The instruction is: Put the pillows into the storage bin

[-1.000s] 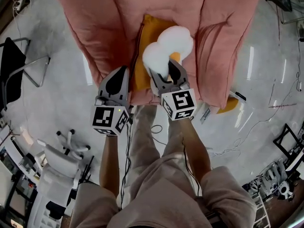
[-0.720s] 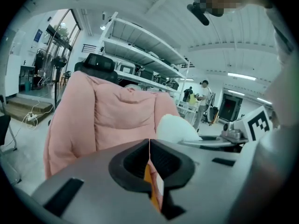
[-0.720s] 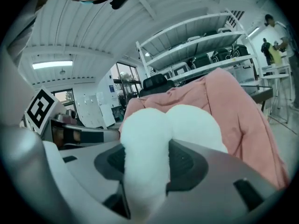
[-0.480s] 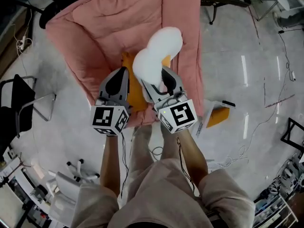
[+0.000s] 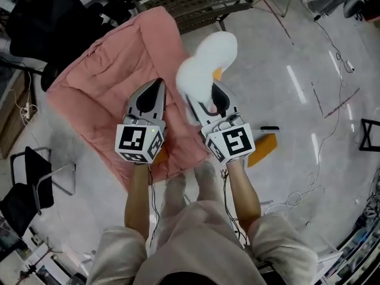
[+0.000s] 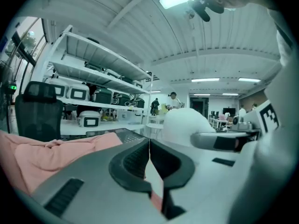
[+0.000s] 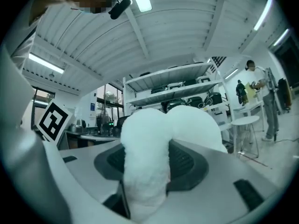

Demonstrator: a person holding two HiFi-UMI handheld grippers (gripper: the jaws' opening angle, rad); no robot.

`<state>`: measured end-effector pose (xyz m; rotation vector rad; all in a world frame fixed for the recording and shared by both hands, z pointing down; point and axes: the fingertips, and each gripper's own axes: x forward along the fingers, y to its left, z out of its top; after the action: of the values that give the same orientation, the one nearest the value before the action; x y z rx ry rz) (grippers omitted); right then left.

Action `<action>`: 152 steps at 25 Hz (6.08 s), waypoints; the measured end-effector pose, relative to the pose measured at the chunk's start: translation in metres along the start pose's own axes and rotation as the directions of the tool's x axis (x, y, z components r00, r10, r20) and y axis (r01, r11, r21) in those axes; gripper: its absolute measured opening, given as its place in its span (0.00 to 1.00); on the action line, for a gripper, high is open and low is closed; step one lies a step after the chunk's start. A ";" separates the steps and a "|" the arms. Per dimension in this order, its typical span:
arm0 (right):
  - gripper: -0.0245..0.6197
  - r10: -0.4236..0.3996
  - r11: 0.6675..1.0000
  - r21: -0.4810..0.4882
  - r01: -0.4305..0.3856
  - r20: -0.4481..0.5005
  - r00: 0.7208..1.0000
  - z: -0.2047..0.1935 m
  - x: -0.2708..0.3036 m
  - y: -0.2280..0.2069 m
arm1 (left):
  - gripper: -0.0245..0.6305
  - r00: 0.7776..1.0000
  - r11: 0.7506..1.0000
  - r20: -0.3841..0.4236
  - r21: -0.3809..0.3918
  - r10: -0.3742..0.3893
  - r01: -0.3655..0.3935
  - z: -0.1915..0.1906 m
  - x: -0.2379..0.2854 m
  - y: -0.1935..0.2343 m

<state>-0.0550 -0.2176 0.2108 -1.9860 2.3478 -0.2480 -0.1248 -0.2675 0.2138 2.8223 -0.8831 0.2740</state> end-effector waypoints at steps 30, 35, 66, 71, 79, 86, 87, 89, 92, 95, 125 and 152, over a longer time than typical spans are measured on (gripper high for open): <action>0.38 -0.874 0.303 0.129 0.944 -0.357 0.329 -0.269 -0.631 -0.320 | 0.06 0.531 0.572 -0.415 0.032 -0.738 0.820 -0.246 0.187 -0.558; 0.38 -0.835 0.145 0.184 0.972 -0.504 0.220 -0.386 -0.672 -0.304 | 0.06 0.465 0.531 -0.488 0.004 -0.738 0.848 -0.305 0.180 -0.569; 0.66 -0.767 0.173 0.263 0.949 -0.568 0.298 -0.552 -0.633 -0.293 | 0.06 0.466 0.566 -0.544 -0.019 -0.698 0.824 -0.386 0.163 -0.535; 0.64 -0.793 0.406 0.227 0.885 -0.394 0.464 -0.434 -0.552 -0.307 | 0.06 0.566 0.656 -0.488 -0.019 -0.665 0.755 -0.343 0.162 -0.484; 0.61 -0.624 0.726 0.138 0.674 -0.278 0.730 -0.321 -0.396 -0.297 | 0.06 0.772 0.845 -0.390 -0.031 -0.501 0.533 -0.279 0.151 -0.358; 0.62 -0.366 0.906 0.115 0.408 -0.274 0.889 -0.286 -0.236 -0.205 | 0.06 0.908 0.962 -0.320 -0.065 -0.271 0.264 -0.243 0.095 -0.197; 0.62 -0.333 0.921 0.111 0.373 -0.273 0.903 -0.282 -0.215 -0.188 | 0.06 0.920 0.971 -0.312 -0.072 -0.237 0.226 -0.239 0.084 -0.172; 0.62 -0.258 0.950 0.101 0.295 -0.274 0.927 -0.274 -0.177 -0.156 | 0.06 0.941 0.986 -0.297 -0.088 -0.160 0.140 -0.234 0.060 -0.127; 0.63 -0.158 0.976 0.103 0.193 -0.278 0.947 -0.266 -0.128 -0.109 | 0.06 0.958 0.994 -0.280 -0.110 -0.060 0.030 -0.229 0.024 -0.068; 0.63 -0.061 0.990 0.108 0.096 -0.297 0.953 -0.271 -0.083 -0.057 | 0.06 0.962 0.989 -0.271 -0.133 0.027 -0.065 -0.232 -0.015 -0.010; 0.93 0.417 0.858 0.512 -0.036 -0.655 0.631 -0.573 0.099 0.233 | 0.06 0.898 0.874 -0.320 -0.282 0.303 -0.395 -0.313 -0.213 0.227; 0.64 0.377 0.924 0.266 -0.275 -0.508 0.774 -0.420 0.106 0.224 | 0.06 0.900 0.881 -0.275 -0.242 0.339 -0.406 -0.284 -0.211 0.216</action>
<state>-0.3530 -0.2502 0.5954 -1.5189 2.8172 -1.1008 -0.4548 -0.2662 0.4642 2.2774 -1.2940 0.4603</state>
